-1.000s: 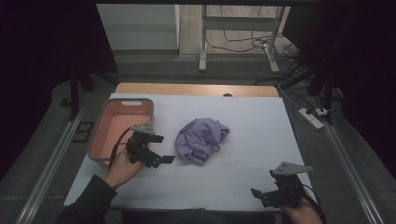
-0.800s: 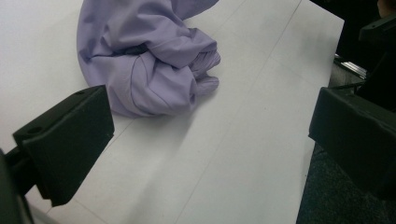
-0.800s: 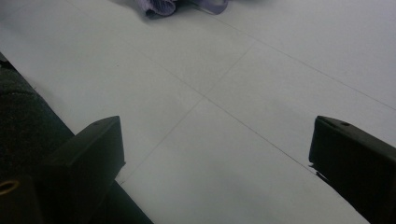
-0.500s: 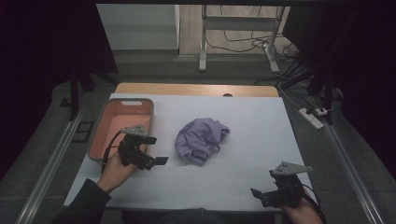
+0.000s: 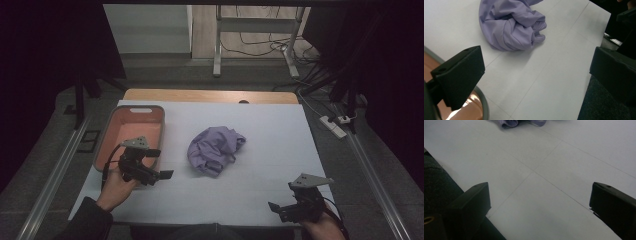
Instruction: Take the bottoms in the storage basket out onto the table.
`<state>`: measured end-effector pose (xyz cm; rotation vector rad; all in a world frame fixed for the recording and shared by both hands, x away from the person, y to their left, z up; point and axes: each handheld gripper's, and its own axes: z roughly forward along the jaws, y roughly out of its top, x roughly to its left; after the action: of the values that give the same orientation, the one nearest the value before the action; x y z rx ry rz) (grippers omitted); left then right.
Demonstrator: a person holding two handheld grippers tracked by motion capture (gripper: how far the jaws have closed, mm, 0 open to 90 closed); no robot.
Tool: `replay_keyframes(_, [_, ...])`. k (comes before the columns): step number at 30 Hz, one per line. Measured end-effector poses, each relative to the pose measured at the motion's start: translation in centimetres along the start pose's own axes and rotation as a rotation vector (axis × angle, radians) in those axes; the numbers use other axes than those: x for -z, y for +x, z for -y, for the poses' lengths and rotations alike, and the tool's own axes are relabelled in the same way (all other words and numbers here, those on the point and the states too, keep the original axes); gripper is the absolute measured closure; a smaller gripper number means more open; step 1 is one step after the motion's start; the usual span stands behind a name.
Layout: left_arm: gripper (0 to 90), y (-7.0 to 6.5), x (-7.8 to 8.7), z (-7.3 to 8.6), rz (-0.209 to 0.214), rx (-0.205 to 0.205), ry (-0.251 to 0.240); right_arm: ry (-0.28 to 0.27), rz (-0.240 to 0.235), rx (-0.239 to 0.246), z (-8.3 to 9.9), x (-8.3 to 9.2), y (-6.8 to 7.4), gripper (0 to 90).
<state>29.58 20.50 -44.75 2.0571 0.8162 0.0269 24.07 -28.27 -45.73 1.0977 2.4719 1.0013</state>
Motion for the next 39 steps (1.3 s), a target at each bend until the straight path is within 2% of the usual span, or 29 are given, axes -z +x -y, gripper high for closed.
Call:
replay_keyframes(9, [0.0, 0.0, 0.9, 0.8, 0.001, 0.024, -0.018, 0.002, 0.0, -0.001, 0.0, 0.0, 0.0, 3.6])
replay_keyframes(17, [0.0, -0.1, 1.2, 1.4, -0.012, 0.028, -0.015, 0.006, -0.001, 0.0, 0.0, -0.1, 0.0, 3.6])
replay_keyframes(33, [0.0, -0.2, 2.7, 3.0, -0.045, 0.052, -0.05, 0.004, 0.003, -0.002, 0.0, -0.1, 0.0, 3.6])
replay_keyframes(39, [0.0, -0.3, 2.9, 3.6, -0.062, 0.056, -0.049, 0.003, 0.004, -0.001, 0.0, 0.0, 0.0, 3.6])
